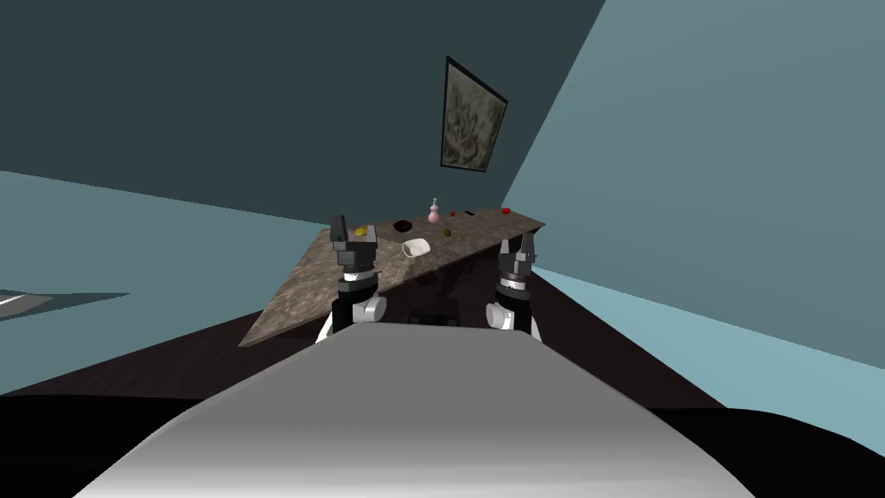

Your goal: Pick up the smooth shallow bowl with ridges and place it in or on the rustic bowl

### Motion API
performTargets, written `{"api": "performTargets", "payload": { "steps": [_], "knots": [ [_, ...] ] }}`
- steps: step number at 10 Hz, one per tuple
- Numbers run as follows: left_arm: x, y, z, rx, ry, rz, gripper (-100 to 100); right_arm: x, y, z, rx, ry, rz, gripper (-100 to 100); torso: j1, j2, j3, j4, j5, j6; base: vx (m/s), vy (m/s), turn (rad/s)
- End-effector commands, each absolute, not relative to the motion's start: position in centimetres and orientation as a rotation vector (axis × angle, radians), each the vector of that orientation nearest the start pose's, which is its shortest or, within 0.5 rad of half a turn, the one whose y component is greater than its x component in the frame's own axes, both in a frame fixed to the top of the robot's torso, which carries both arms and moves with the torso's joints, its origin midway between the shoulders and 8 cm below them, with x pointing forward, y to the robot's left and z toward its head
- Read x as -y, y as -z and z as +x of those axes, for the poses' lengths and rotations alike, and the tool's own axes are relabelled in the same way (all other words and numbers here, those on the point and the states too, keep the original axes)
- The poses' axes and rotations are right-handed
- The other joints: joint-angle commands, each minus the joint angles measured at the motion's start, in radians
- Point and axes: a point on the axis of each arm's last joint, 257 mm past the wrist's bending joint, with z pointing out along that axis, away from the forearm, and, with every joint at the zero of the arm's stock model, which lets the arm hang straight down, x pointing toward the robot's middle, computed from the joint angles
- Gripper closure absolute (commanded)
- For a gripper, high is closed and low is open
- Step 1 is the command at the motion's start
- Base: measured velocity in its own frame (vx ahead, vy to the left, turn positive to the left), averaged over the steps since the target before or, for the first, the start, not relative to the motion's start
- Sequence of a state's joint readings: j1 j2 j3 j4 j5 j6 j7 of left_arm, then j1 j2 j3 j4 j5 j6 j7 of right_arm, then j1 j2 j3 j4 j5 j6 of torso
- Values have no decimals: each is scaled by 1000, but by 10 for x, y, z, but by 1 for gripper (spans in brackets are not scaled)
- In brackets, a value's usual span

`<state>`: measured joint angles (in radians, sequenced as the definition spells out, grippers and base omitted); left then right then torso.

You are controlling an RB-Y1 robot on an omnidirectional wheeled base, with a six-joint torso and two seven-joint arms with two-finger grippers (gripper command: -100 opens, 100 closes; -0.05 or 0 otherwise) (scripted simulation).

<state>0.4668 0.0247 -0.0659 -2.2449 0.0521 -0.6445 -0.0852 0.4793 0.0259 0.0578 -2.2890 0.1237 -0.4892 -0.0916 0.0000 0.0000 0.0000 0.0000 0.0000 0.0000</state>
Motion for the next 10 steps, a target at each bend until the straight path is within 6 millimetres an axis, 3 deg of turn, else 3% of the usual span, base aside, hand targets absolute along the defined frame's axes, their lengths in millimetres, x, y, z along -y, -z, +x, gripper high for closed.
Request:
{"api": "performTargets", "payload": {
  "steps": [1,10],
  "knots": [
    [-256,-40,336,-570,1363,-540,-100,246,-33,350,-631,-1378,627,0,0,0,0,0,0,0,-5,-23,18],
    [-270,-16,376,-739,1353,-651,-100,246,-33,350,-631,-1378,627,0,-3,2,1,0,-1,0,-20,-45,20]
  ]
}}
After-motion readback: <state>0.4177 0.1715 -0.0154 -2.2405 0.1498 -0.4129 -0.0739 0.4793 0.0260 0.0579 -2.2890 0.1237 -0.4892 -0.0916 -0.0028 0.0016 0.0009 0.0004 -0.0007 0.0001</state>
